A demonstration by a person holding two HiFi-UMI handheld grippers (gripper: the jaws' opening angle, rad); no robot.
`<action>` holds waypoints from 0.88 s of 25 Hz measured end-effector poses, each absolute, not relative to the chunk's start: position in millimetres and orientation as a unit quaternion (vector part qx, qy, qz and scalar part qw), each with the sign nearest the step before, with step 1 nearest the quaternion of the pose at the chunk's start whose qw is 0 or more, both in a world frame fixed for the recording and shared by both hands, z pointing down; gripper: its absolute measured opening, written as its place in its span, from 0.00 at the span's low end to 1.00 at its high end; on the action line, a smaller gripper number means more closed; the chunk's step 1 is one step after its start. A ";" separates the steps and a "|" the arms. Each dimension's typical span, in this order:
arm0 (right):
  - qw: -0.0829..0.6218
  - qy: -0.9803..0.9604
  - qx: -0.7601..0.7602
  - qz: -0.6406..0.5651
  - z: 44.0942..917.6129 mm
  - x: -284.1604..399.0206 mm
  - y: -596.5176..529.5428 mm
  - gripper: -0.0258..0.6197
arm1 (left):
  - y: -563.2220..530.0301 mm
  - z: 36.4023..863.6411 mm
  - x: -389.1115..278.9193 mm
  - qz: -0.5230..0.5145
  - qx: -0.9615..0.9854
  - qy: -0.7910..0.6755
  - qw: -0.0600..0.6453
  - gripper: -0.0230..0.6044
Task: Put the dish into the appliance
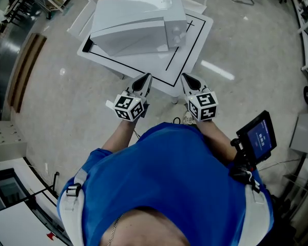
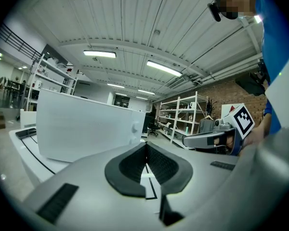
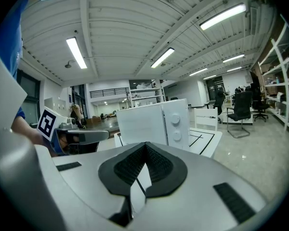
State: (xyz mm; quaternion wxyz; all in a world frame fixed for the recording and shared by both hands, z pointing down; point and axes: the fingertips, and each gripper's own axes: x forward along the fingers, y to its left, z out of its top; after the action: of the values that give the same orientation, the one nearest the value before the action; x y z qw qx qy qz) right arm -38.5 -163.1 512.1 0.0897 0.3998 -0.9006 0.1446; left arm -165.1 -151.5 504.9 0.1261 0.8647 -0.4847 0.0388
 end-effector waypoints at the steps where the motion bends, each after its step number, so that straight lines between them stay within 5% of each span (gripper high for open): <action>1: 0.089 -0.900 0.401 0.145 514.2 -36.5 -163.2 0.04 | -152.2 506.6 -163.0 0.039 0.865 -0.484 0.126 0.05; 22: 0.095 -0.894 0.411 0.150 520.8 -26.5 -166.0 0.04 | -164.1 505.9 -154.2 0.048 0.872 -0.470 0.129 0.05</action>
State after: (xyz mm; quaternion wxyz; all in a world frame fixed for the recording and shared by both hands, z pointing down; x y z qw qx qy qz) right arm -26.5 -166.0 520.8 0.0947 0.4111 -0.8941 0.1504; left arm -154.2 -164.1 505.9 0.1292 0.8717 -0.4703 0.0482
